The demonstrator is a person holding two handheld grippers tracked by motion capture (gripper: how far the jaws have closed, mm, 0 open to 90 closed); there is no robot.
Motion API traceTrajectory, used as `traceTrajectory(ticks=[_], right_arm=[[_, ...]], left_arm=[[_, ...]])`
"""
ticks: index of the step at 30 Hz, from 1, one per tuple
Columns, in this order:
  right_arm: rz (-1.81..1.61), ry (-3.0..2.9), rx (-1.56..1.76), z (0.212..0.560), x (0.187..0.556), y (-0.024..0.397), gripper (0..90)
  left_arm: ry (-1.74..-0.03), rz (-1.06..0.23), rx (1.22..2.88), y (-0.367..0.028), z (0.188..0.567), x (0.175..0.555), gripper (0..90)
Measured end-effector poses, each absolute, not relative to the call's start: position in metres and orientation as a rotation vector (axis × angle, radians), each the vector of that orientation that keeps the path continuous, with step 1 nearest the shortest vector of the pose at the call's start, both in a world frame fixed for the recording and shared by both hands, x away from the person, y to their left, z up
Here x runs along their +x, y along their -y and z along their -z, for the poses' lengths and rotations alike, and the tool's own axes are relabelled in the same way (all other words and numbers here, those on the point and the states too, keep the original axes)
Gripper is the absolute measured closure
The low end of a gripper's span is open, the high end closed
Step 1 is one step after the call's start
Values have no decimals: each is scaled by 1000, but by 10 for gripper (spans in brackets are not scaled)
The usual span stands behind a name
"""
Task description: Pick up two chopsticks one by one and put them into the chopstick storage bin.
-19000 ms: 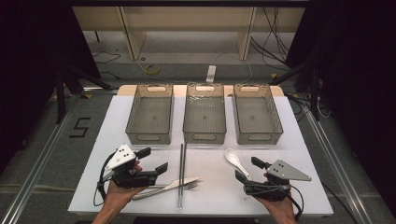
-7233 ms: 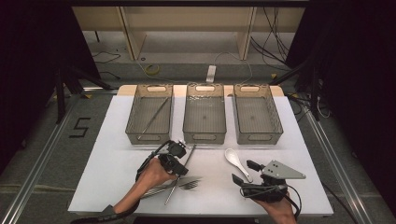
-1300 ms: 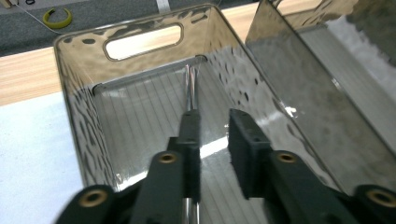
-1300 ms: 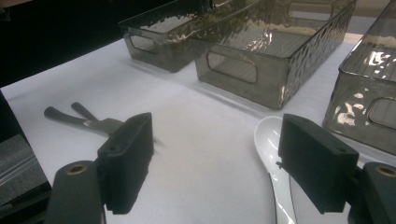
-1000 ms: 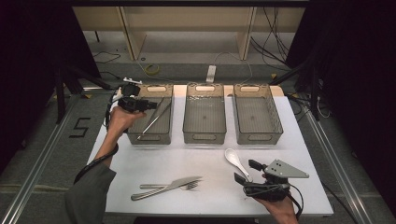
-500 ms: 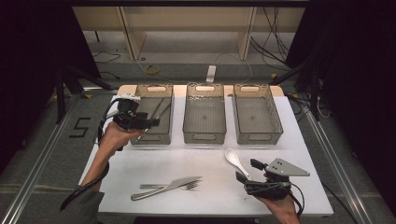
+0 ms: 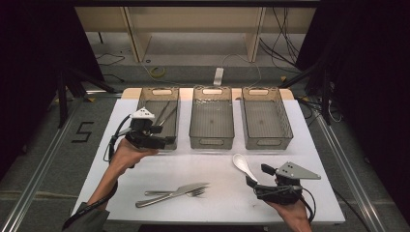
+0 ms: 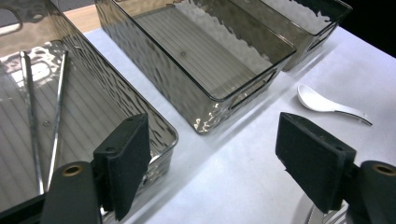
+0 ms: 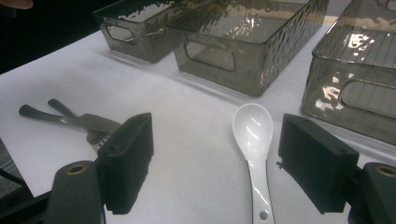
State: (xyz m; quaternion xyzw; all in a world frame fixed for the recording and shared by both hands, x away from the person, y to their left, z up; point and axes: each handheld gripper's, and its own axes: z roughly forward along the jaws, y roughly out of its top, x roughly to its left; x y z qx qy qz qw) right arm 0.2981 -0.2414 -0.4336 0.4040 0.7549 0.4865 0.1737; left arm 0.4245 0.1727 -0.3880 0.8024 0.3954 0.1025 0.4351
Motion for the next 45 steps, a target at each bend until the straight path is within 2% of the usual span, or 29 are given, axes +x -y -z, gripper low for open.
traceTrajectory(ticks=[20, 31, 45], right_arm=[[-1249, -2214, 1238, 437, 327, 254, 293], [-1183, -2276, 1277, 438, 344, 257, 296], [-1111, -2360, 1277, 442, 351, 252, 281]], left_arm=[[-942, -252, 1927, -175, 404, 399, 186], [-927, -291, 1884, -177, 405, 385, 154], [-887, -294, 1924, -173, 412, 372, 151]])
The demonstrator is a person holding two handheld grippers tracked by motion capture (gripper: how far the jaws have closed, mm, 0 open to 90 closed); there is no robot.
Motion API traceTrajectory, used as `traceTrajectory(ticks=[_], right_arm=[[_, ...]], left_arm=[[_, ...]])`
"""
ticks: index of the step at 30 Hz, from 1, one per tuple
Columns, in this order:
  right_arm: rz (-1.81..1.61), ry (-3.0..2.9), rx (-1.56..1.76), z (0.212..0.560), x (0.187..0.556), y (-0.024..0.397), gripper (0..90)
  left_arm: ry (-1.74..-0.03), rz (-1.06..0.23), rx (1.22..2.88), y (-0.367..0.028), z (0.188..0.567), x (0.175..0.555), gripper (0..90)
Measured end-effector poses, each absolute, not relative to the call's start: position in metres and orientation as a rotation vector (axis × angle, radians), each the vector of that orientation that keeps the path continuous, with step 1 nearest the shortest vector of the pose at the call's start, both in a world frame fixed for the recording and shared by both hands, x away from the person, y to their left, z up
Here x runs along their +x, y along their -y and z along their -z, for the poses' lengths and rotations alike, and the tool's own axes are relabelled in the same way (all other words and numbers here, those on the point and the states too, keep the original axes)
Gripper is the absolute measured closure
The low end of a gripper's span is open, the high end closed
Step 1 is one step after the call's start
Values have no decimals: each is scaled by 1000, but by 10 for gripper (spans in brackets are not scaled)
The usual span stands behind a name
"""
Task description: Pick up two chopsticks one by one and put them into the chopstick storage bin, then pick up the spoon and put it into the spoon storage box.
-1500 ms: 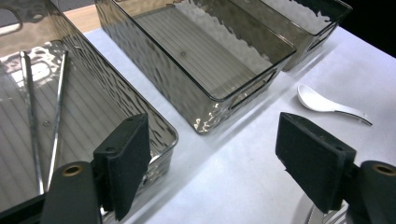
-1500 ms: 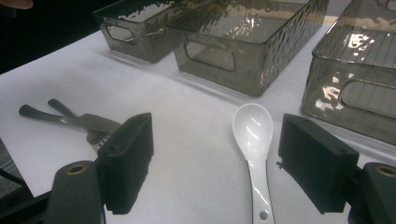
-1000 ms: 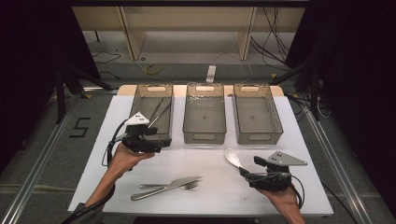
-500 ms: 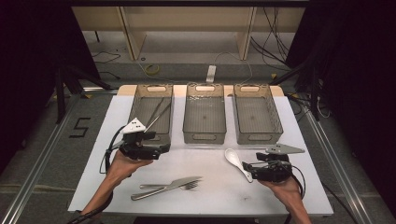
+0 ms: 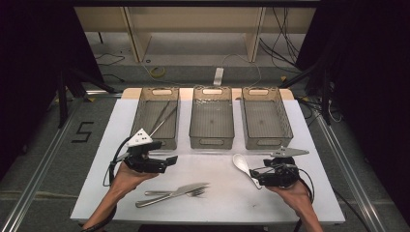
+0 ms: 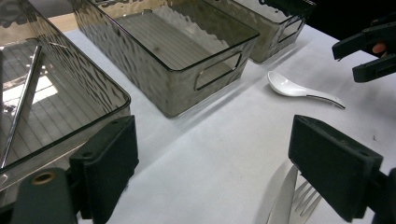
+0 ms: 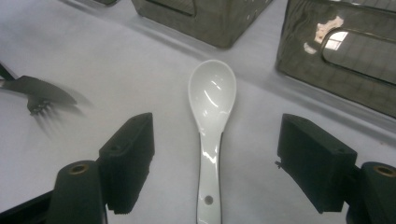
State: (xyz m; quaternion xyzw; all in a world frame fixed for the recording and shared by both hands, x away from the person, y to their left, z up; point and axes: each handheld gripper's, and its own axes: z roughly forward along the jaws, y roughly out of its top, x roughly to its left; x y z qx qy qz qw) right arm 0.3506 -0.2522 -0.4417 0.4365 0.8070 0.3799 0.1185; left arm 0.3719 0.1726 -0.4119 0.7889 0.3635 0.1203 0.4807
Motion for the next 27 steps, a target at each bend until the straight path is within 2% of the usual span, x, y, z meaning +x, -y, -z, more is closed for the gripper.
traceTrajectory(ticks=[17, 23, 27], right_arm=[[-946, -2497, 1273, 447, 366, 241, 273], [-826, -2556, 1265, 448, 372, 234, 317], [-765, -2565, 1283, 447, 375, 232, 379]], left_arm=[[-881, -307, 1901, -171, 414, 357, 151], [-893, -310, 1898, -175, 415, 355, 151], [-887, -309, 1903, -176, 416, 352, 151]])
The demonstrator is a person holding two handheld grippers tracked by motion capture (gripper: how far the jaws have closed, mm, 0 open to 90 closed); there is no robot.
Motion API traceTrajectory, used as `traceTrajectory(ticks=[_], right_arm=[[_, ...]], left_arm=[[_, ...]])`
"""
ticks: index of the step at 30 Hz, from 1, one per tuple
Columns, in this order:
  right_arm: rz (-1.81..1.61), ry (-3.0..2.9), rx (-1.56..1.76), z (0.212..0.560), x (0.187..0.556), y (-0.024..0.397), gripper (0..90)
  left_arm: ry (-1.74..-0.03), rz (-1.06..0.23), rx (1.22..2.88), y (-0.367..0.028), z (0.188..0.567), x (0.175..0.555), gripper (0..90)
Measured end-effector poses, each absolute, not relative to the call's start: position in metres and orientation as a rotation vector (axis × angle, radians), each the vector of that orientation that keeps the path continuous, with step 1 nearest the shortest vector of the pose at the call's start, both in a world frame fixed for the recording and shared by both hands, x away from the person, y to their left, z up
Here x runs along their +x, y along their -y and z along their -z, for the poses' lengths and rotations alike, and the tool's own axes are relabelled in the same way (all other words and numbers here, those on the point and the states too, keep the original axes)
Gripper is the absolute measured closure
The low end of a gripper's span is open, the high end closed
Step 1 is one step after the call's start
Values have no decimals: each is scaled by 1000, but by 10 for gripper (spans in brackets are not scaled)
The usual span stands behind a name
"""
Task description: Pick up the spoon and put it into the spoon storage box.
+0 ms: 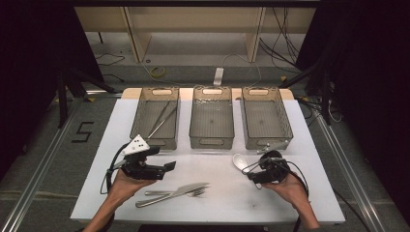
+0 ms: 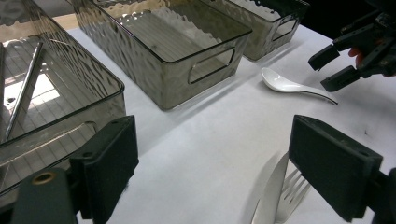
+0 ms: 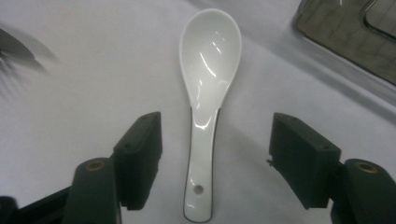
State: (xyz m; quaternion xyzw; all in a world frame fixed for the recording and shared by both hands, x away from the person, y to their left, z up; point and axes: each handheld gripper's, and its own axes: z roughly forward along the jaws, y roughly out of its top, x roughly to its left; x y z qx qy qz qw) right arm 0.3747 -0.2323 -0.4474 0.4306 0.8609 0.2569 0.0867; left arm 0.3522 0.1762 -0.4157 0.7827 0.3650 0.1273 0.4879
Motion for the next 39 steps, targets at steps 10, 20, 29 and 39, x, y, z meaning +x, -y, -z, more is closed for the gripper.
traceTrajectory(ticks=[10, 20, 29, 39], right_arm=[[-672, -2604, 1261, 452, 378, 223, 550], [-585, -2661, 1247, 460, 384, 213, 694], [-551, -2664, 1240, 462, 384, 211, 745], [-516, -2672, 1219, 462, 385, 208, 759]], left_arm=[[-878, -308, 1910, -176, 416, 347, 154], [-873, -304, 1919, -175, 417, 345, 154], [-872, -302, 1916, -175, 417, 345, 154], [-864, -309, 1924, -174, 418, 345, 155]])
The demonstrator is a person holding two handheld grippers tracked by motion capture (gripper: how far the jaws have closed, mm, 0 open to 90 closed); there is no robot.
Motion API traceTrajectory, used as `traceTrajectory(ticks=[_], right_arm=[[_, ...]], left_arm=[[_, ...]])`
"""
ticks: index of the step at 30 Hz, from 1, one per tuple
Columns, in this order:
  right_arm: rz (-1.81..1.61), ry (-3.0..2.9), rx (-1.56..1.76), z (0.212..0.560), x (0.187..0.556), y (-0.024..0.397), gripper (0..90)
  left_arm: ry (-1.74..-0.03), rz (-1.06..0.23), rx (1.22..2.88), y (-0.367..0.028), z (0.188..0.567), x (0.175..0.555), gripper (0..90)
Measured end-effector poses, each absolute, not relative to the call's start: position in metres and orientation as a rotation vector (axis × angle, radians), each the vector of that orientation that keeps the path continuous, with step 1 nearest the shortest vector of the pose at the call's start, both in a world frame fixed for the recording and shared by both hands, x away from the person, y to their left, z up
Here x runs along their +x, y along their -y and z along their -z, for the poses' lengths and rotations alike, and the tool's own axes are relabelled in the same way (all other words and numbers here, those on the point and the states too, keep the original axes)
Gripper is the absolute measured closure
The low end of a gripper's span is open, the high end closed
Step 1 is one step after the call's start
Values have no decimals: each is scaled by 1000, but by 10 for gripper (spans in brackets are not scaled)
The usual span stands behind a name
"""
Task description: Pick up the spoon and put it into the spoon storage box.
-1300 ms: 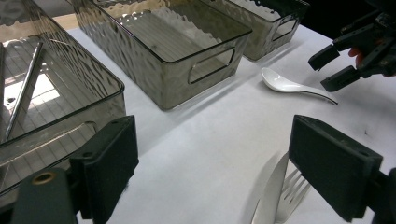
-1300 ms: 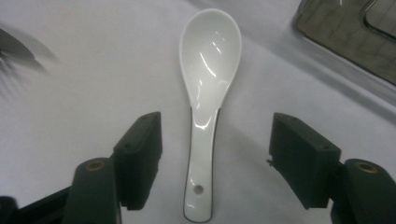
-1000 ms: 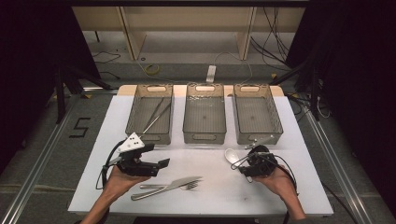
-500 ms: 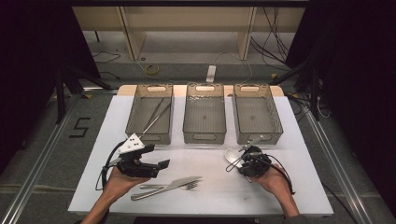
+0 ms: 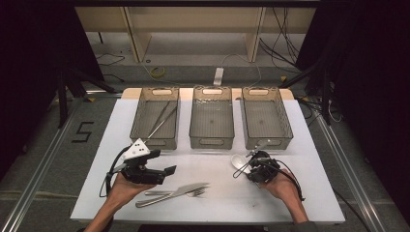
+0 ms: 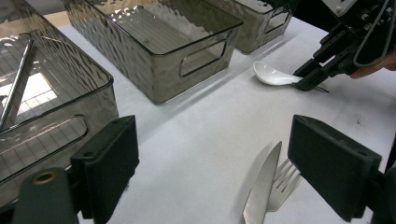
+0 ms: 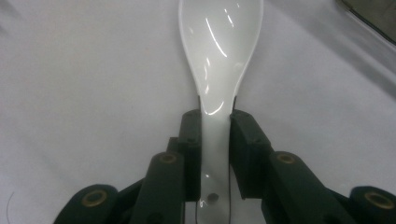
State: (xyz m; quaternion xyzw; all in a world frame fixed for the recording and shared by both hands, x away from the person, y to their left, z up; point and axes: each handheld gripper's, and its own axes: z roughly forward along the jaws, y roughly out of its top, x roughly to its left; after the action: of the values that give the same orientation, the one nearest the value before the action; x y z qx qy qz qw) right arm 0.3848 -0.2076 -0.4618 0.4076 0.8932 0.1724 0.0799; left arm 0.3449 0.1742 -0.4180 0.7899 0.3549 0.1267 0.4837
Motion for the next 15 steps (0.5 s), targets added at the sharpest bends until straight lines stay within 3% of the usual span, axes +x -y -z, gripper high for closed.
traceTrajectory(ticks=[15], right_arm=[[-551, -2698, 1156, 459, 382, 208, 766]], left_arm=[[-866, -314, 1918, -175, 418, 345, 157]])
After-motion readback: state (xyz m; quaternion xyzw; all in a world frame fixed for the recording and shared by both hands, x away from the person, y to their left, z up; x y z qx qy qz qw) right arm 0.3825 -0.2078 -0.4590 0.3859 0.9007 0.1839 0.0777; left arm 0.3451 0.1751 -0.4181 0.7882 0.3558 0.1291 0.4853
